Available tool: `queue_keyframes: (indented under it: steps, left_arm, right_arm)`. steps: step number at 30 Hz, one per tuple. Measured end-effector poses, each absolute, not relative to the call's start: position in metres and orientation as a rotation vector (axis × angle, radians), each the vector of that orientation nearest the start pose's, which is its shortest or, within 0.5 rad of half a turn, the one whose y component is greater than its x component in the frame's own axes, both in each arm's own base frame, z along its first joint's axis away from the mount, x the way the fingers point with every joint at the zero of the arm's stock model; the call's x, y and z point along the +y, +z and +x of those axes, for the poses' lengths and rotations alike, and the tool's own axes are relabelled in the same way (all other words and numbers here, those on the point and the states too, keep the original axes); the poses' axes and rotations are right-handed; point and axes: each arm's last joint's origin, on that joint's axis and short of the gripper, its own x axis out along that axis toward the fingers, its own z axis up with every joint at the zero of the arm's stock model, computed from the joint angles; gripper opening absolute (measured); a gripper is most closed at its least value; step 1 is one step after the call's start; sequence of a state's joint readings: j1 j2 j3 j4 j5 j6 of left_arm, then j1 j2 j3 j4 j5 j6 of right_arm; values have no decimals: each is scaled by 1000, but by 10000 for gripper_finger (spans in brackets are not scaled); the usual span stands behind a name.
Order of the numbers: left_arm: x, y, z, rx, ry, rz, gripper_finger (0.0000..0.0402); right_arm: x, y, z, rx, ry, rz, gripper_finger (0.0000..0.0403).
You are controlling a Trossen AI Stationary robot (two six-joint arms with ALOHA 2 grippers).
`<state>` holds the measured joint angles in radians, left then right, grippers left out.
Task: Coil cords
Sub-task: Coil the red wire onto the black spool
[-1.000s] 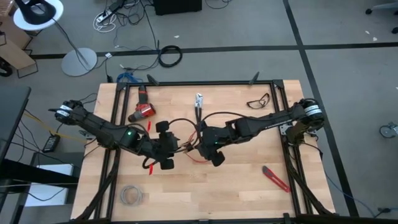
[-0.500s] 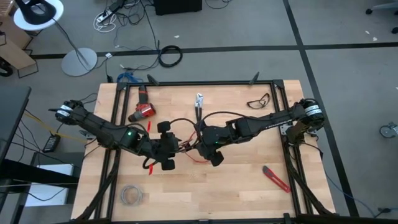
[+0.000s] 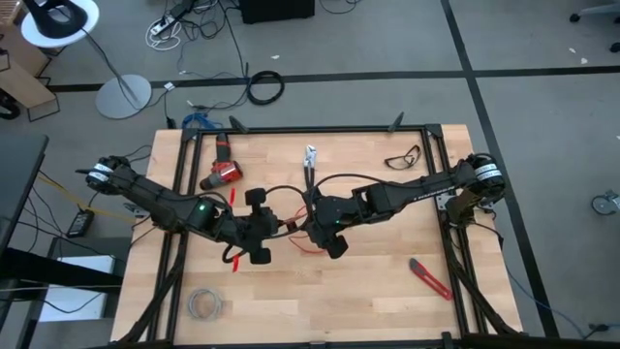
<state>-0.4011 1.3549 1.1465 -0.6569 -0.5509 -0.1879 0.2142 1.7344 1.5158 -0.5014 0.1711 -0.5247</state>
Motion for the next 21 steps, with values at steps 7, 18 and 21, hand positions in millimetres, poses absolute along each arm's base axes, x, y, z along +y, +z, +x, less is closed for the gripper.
queue_keyframes:
  steps: [7, 18, 21]
  left_arm:
    - [-94, 299, 260, 748, 215, 217, 10]
    - [-92, 299, 259, 737, 257, 212, 1]
    - [-92, 299, 259, 738, 258, 208, 1]
  right_arm:
    - [77, 306, 380, 687, 213, -640, 0]
    - [79, 306, 379, 690, 173, -606, 7]
    - [85, 307, 379, 679, 177, -615, 22]
